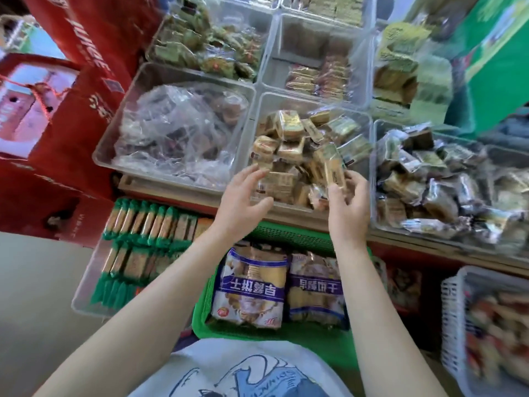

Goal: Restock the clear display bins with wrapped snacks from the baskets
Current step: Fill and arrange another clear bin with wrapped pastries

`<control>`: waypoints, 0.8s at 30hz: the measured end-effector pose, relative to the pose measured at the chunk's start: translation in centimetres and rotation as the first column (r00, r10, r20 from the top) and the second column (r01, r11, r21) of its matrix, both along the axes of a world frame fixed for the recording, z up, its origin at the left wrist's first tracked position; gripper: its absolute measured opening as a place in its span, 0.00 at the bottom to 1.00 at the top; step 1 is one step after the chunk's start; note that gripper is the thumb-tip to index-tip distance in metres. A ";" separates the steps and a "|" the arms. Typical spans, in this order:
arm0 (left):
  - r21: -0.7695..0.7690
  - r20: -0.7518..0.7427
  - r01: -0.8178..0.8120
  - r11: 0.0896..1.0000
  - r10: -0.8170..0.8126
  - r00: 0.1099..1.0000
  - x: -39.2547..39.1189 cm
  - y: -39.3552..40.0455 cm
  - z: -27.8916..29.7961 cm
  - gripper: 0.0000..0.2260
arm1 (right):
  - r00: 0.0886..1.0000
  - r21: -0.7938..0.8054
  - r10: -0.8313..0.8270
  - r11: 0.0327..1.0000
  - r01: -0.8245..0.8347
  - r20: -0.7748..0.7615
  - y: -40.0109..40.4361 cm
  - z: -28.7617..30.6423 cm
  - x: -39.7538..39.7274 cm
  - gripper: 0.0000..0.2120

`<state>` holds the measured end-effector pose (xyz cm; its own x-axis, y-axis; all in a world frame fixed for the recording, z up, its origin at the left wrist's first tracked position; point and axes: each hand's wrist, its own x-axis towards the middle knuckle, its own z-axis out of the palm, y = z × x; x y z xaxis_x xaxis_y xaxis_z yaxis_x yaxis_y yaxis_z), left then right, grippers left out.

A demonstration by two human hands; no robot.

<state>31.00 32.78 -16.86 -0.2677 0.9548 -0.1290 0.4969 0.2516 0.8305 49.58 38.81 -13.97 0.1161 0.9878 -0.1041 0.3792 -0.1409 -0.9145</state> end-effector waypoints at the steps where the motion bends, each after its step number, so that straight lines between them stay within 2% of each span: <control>1: -0.034 -0.094 0.044 0.998 -0.047 0.994 0.6 0.4 -0.5 0.27 | 0.990 0.094 -0.010 0.996 -0.003 0.138 0.7 -0.4 1.0 0.13; 3: -0.129 -0.282 0.113 0.985 -0.146 0.948 1.7 0.7 -1.8 0.30 | 0.900 0.120 0.059 0.985 -0.122 0.431 1.8 -2.1 2.8 0.15; 4: -0.157 -0.349 0.131 0.979 -0.180 0.920 2.1 0.6 -2.4 0.31 | 0.817 0.035 0.138 0.981 -0.190 0.559 2.1 -3.0 3.5 0.16; 6: -0.169 -0.417 0.151 0.974 -0.210 0.884 2.3 0.3 -3.0 0.33 | 0.670 -0.173 0.289 0.956 -0.236 0.683 2.0 -4.4 4.1 0.20; 7: -0.169 -0.426 0.159 0.973 -0.217 0.878 2.2 0.3 -3.2 0.33 | 0.640 -0.231 0.328 0.945 -0.233 0.695 1.8 -4.7 4.3 0.22; 11: -0.205 -0.372 0.175 0.963 -0.242 0.896 1.5 0.6 -2.9 0.32 | 0.658 -0.263 0.332 0.943 -0.206 0.676 1.5 -4.2 4.2 0.24; 13: -0.177 -0.237 0.149 0.973 -0.189 0.953 1.2 0.5 -2.0 0.29 | 0.692 -0.126 0.251 0.966 -0.226 0.677 1.1 -4.2 3.7 0.22; 15: -0.083 -0.087 0.053 0.995 -0.060 0.994 0.8 -0.2 -1.0 0.24 | 0.758 0.085 0.153 0.960 -0.265 0.634 0.0 -4.2 2.6 0.16; 17: 0.034 -0.056 -0.071 0.997 0.073 0.996 0.2 -1.6 -0.4 0.17 | 0.840 0.247 0.136 0.921 -0.303 0.525 -1.3 -4.0 1.1 0.12; 18: 0.062 -0.050 -0.133 0.989 0.136 0.989 -0.2 -2.7 -0.3 0.14 | 0.872 0.287 0.177 0.898 -0.333 0.456 -2.1 -3.9 0.3 0.12; 20: 0.012 -0.009 -0.263 0.965 0.263 0.965 -1.5 -5.0 -1.1 0.10 | 0.892 0.247 0.321 0.880 -0.405 0.319 -3.8 -3.8 -1.5 0.12; 22: -0.137 0.045 -0.400 0.906 0.409 0.911 -3.5 -7.9 -2.9 0.09 | 0.857 0.077 0.463 0.869 -0.490 0.229 -5.6 -4.8 -3.5 0.10; 24: -0.324 0.031 -0.501 0.802 0.539 0.842 -5.7 -11.1 -5.2 0.10 | 0.801 -0.098 0.573 0.819 -0.565 0.174 -7.5 -6.8 -5.3 0.10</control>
<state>25.27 21.63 -22.05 -0.6785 0.5888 -0.4393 0.1269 0.6829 0.7194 44.32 31.30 -20.78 -0.4446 0.8778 -0.1785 0.5648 0.1200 -0.8165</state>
